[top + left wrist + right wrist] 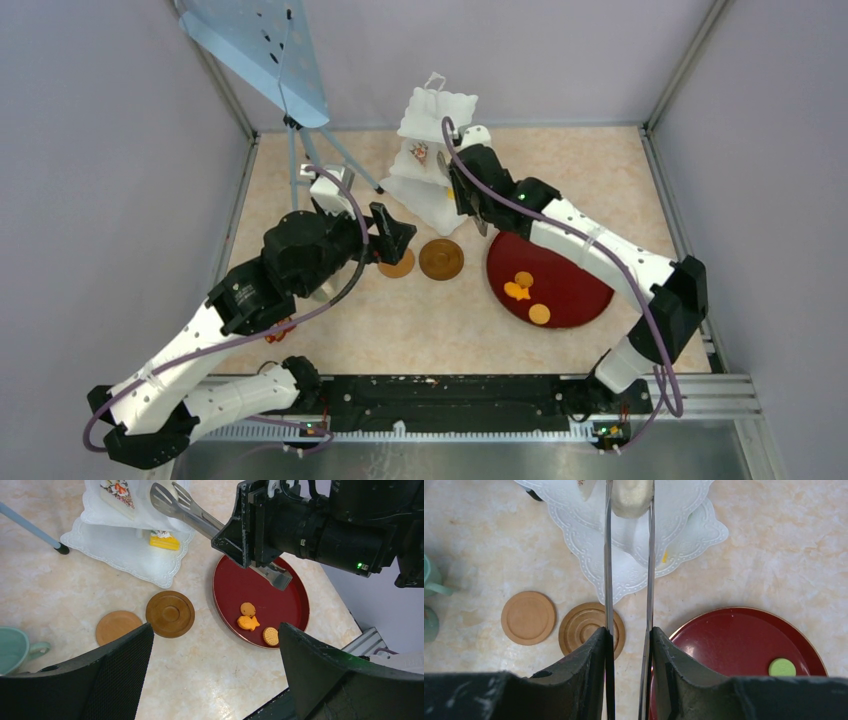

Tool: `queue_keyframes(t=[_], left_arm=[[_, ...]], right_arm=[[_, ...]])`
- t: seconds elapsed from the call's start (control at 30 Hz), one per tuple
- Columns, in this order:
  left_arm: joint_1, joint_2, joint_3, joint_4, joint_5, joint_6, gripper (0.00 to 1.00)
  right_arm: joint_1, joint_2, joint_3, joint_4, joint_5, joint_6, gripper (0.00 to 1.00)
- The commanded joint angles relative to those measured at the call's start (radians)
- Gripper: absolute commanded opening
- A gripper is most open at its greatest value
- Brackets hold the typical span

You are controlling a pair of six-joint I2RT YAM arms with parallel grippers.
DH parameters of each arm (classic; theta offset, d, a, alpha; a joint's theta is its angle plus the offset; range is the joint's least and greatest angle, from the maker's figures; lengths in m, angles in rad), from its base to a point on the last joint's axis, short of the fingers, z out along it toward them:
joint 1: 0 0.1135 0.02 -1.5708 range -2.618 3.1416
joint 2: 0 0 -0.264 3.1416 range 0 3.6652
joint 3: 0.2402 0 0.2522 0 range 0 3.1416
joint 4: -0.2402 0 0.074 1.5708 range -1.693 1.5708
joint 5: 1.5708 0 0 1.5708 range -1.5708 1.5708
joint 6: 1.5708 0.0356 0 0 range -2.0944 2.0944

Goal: Serve the afternoon tea

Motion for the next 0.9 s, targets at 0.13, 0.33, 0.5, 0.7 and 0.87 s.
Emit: queue_keyframes(t=[0.13,0.33,0.5,0.7,0.87], left_arm=[[0.002,-0.013,0.031,0.019,-0.008,-0.005,0.99],[0.002,-0.009,0.035,0.024,-0.002,-0.006,0.99],[0.002,-0.012,0.029,0.026,-0.003,-0.014,0.99],[0.002,-0.008,0.025,0.032,0.009,-0.017,0.99],[0.002,-0.008,0.024,0.036,0.012,-0.014,0.99]], right_arm=[[-0.009,0.03,0.056,0.032,0.052,-0.031,0.37],[-0.008,0.05,0.078,0.017,0.044,-0.038,0.47],[-0.009,0.037,0.104,-0.012,0.034,-0.046,0.52],[-0.008,-0.033,0.097,-0.061,0.019,-0.033,0.52],[-0.009,-0.168,0.023,-0.102,-0.002,-0.02,0.51]])
